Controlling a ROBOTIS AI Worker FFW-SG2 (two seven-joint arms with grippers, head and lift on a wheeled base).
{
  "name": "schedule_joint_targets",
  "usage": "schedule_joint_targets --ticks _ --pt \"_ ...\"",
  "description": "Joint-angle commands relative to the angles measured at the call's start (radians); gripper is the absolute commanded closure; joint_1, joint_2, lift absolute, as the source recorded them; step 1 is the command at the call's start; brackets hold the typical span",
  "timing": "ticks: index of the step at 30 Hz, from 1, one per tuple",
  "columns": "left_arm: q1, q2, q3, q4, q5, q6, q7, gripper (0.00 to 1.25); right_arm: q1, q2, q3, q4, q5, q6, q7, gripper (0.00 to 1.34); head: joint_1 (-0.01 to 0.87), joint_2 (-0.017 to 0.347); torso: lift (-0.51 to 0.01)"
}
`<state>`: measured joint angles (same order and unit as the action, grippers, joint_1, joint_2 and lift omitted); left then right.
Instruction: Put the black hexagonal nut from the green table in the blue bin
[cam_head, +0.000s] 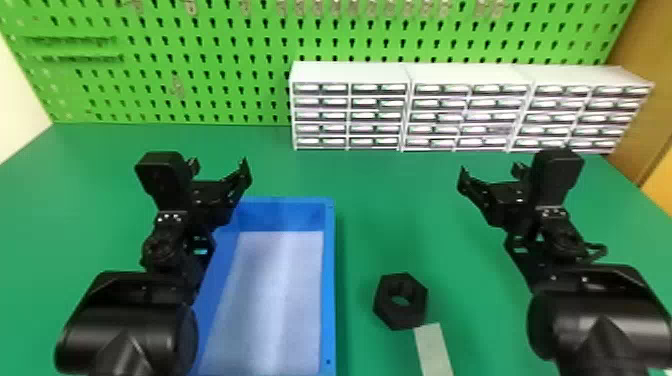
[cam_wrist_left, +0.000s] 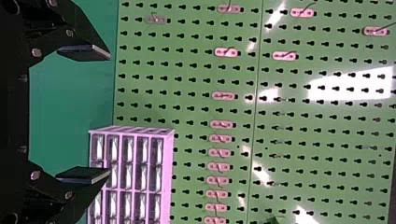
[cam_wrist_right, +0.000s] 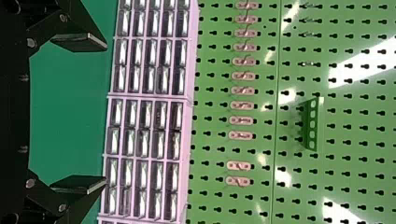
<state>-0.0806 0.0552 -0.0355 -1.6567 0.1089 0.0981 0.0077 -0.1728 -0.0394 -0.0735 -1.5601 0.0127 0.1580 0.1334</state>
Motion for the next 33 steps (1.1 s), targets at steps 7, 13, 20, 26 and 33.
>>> schedule_joint_targets --ticks 7,13,20,26,33 --pt "0.002 0.000 -0.001 0.000 0.000 0.000 0.000 0.38 0.006 0.001 0.006 0.000 0.001 0.000 0.000 0.28 0.686 0.051 -0.096" --pt "0.004 0.000 -0.003 0.000 0.000 0.000 0.000 0.38 0.004 -0.002 0.014 0.000 0.001 0.002 0.000 0.28 0.686 0.051 -0.096" --pt "0.004 0.000 -0.004 0.000 0.000 0.000 0.000 0.38 0.006 -0.002 0.018 0.000 0.001 0.003 0.000 0.28 0.686 0.051 -0.096" --pt "0.004 0.000 -0.003 0.000 0.002 0.000 0.000 0.38 0.004 -0.002 0.015 0.000 0.001 0.003 0.000 0.28 0.686 0.051 -0.096" --pt "0.004 0.000 -0.004 0.000 0.002 0.000 0.000 0.38 0.004 -0.002 0.017 0.000 0.001 0.009 0.000 0.28 0.686 0.051 -0.096"
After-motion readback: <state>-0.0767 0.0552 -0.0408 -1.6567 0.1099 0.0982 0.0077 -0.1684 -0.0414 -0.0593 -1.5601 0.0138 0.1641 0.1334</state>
